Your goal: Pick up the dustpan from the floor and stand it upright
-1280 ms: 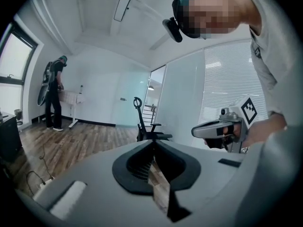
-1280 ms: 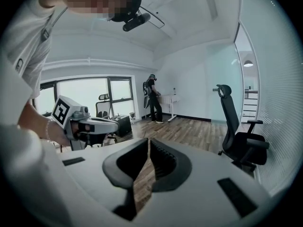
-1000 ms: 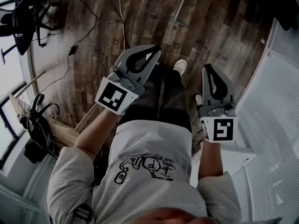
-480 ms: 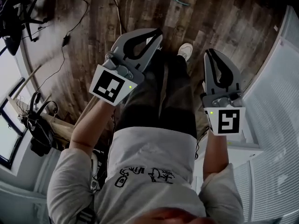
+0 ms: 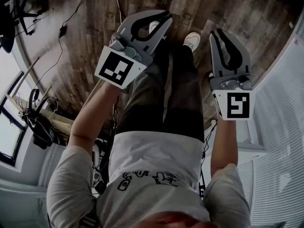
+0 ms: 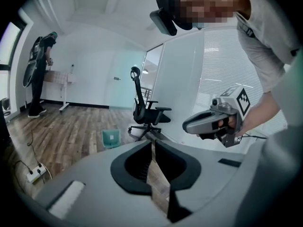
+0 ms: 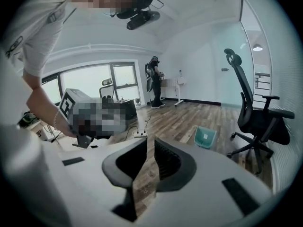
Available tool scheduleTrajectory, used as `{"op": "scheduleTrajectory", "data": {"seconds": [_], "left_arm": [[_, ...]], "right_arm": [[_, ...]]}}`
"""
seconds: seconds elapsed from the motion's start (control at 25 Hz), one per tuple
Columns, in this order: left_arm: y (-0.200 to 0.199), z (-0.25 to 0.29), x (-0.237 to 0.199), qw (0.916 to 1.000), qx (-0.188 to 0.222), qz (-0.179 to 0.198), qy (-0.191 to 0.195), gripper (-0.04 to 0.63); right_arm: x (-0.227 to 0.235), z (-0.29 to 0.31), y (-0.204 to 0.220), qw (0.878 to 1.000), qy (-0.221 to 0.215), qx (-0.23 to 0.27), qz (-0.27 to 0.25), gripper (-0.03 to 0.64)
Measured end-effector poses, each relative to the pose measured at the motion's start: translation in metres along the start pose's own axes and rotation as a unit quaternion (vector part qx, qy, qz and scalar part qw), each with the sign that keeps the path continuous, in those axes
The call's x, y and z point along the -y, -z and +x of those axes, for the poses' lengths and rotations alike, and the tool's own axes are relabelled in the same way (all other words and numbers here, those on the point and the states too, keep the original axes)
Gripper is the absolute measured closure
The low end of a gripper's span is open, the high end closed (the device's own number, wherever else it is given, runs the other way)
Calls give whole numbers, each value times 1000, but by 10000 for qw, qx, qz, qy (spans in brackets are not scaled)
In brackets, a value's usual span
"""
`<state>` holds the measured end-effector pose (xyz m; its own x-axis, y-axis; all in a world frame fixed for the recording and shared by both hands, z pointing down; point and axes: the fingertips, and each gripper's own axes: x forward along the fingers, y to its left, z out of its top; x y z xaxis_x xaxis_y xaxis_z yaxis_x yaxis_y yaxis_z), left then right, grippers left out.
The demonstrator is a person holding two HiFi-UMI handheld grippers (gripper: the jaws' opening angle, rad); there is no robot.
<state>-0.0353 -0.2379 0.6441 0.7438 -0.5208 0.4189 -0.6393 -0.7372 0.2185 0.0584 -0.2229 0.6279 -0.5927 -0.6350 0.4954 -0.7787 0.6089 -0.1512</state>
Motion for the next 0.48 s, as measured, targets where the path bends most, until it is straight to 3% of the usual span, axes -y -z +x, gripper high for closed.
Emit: {"op": "scheduleTrajectory", "data": {"seconds": [0.48], "left_arm": [[78,65,-36,9996,-256,34,77,582]], "right_arm": [[32,66,79,9989,-219,-283,-312,543]]}}
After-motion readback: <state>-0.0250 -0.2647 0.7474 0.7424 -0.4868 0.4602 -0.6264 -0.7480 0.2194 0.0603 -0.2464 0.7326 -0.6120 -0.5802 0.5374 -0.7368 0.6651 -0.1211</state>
